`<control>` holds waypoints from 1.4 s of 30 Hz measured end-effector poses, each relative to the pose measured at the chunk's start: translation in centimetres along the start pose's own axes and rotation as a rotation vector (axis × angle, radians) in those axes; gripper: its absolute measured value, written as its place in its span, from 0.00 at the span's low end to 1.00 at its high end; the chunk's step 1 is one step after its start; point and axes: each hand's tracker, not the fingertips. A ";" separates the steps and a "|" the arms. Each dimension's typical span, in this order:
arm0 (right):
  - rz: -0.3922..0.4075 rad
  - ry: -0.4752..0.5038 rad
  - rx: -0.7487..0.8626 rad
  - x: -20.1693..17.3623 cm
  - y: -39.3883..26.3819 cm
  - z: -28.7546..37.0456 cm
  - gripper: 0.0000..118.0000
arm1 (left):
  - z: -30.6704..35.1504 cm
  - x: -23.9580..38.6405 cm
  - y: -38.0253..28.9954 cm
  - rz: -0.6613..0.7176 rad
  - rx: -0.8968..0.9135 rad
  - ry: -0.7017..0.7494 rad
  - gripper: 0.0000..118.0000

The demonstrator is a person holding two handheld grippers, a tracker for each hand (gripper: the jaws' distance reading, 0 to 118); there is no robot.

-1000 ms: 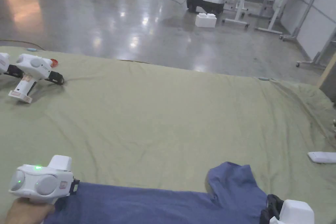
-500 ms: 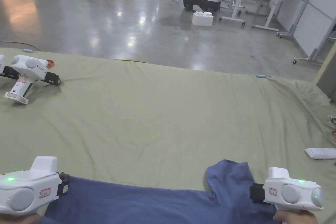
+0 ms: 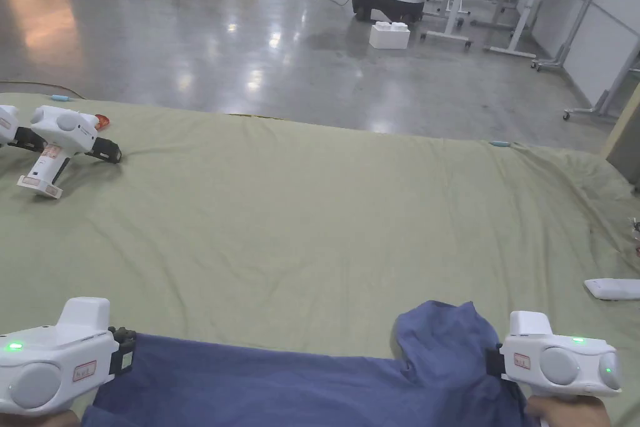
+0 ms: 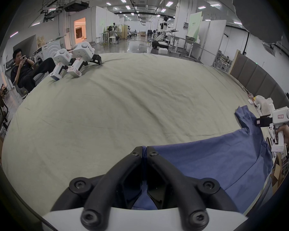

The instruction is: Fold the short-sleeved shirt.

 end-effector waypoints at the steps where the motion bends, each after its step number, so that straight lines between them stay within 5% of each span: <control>1: -0.002 0.000 0.018 0.1 -0.1 1.0 0.01 | 0.4 0.0 -0.2 -0.002 0.006 -0.004 0.00; 13: 0.074 0.028 0.236 0.0 -4.2 14.6 0.01 | 6.5 -2.6 -2.6 0.012 0.139 -0.068 0.00; 24: 0.136 0.007 0.180 0.1 -12.2 20.8 0.01 | 10.5 -3.8 -8.8 -0.002 0.118 -0.094 0.00; 42: 0.236 -0.076 -0.073 -1.5 -21.1 15.9 0.02 | 7.9 -1.3 -14.7 -0.083 -0.098 -0.027 0.08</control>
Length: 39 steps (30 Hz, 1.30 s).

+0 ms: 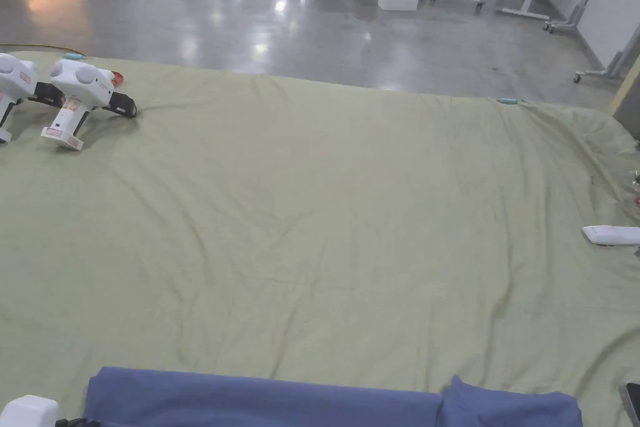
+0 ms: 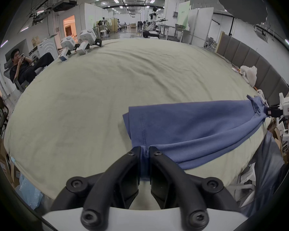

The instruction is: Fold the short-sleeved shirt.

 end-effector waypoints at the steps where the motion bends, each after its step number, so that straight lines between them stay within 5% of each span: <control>1: -0.001 0.003 -0.007 -0.1 -0.1 -0.1 0.02 | 0.0 0.0 0.2 0.001 0.001 0.003 0.08; 3: -0.013 0.003 0.007 -0.1 -0.2 0.4 0.03 | 1.3 -1.2 -1.5 0.008 0.015 0.007 0.15; 4: -0.014 -0.002 0.023 -0.1 0.0 0.9 0.13 | 1.7 -1.4 -1.4 0.019 0.026 0.015 0.24; 7: -0.039 -0.045 0.071 -0.2 1.0 2.9 0.68 | 3.5 -0.8 -0.5 0.046 0.090 0.043 0.56; 8: -0.054 -0.057 0.113 -0.3 1.6 3.6 0.71 | 3.9 -0.6 0.0 0.052 0.118 0.054 0.61; 18: -0.207 -0.076 0.617 -5.3 9.2 6.4 0.70 | 4.0 4.7 6.5 0.057 0.436 0.043 0.61; 21: -0.255 -0.086 0.736 -7.2 11.4 6.8 0.55 | 4.5 7.8 8.3 0.022 0.547 0.074 0.47; 25: -0.296 -0.079 0.852 -9.0 13.6 7.1 0.13 | 5.6 10.6 9.9 0.003 0.680 0.142 0.20; 27: -0.296 -0.077 0.895 -9.5 14.4 7.3 0.04 | 5.7 11.3 10.5 -0.003 0.730 0.166 0.10; 31: -0.266 -0.099 0.943 -10.2 15.2 7.7 0.02 | 6.8 11.6 11.1 0.014 0.769 0.184 0.00; 39: -0.233 -0.105 0.950 -10.5 15.4 7.5 0.01 | 7.2 6.9 9.8 0.020 0.649 0.164 0.00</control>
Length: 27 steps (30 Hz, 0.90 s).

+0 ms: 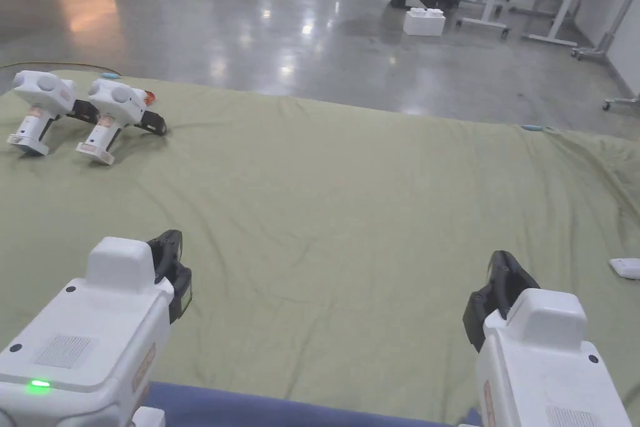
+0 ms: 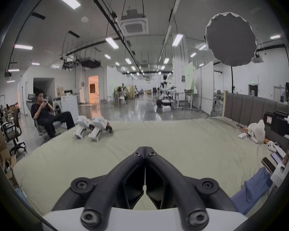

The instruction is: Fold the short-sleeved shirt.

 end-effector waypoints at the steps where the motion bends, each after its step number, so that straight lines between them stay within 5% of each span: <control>1: 0.001 0.003 -0.010 0.1 -0.1 -0.1 0.01 | 0.1 -1.3 -0.4 0.023 -0.036 -0.009 0.00; 12: 0.022 0.043 -0.127 -0.2 -2.1 -1.0 0.01 | -1.2 -14.4 -8.4 0.308 -0.569 -0.226 0.01; 15: 0.029 0.053 -0.155 -0.6 -2.7 -1.1 0.01 | -1.6 -16.4 -10.8 0.453 -0.632 -0.291 0.23; 17: 0.028 0.062 -0.168 -0.8 -3.0 -1.1 0.01 | -1.6 -16.3 -11.5 0.555 -0.698 -0.355 0.60; 18: 0.029 0.067 -0.177 -0.9 -3.1 -1.1 0.01 | -1.7 -16.4 -12.1 0.597 -0.716 -0.385 0.70; 27: 0.056 0.049 -0.204 -0.6 -3.3 -1.1 0.01 | -5.9 -20.4 -18.6 0.810 -0.734 -0.559 0.72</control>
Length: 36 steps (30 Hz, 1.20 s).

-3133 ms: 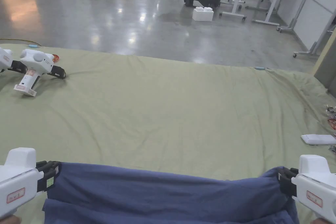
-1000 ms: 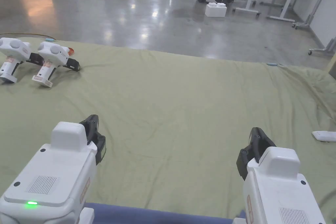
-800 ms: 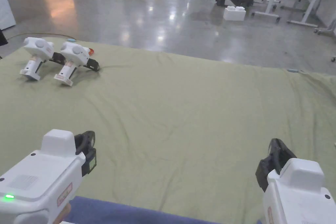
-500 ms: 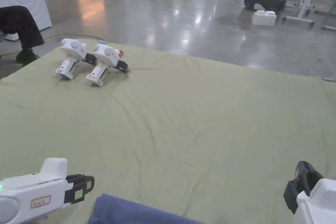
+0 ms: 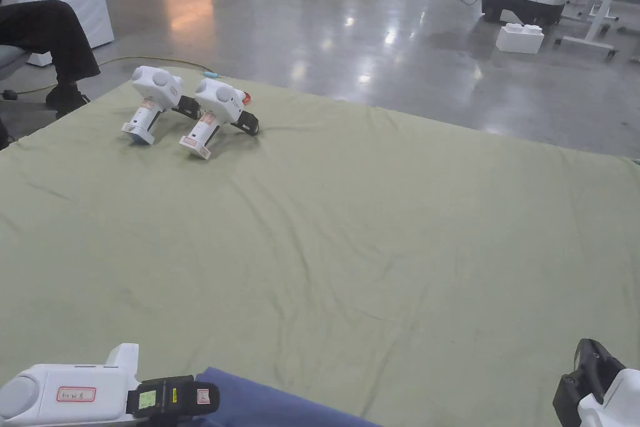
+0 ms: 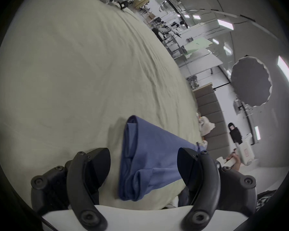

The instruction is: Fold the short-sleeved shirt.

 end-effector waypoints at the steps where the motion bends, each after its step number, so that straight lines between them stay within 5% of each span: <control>1: 0.002 -0.003 -0.003 0.0 0.0 0.0 0.01 | -0.2 -0.2 0.3 0.031 -0.013 -0.036 0.70; 6: -0.009 -0.023 -0.022 0.3 0.1 0.0 0.01 | -1.7 -0.1 0.1 0.121 -0.059 -0.086 0.43; 8: -0.009 -0.023 -0.024 0.4 0.2 0.0 0.01 | -2.1 -0.1 0.3 0.097 -0.051 -0.039 0.20; 11: 0.000 -0.022 -0.027 0.4 0.2 0.0 0.01 | -2.5 4.6 -2.7 0.062 -0.041 -0.008 0.10; 19: -0.007 -0.012 -0.039 0.5 0.0 -0.2 0.01 | -0.8 4.8 -1.3 -0.052 -0.005 0.042 0.06; 36: -0.038 0.001 -0.056 1.0 -0.5 -0.5 0.01 | 8.1 15.0 -0.6 -0.297 0.075 0.445 0.06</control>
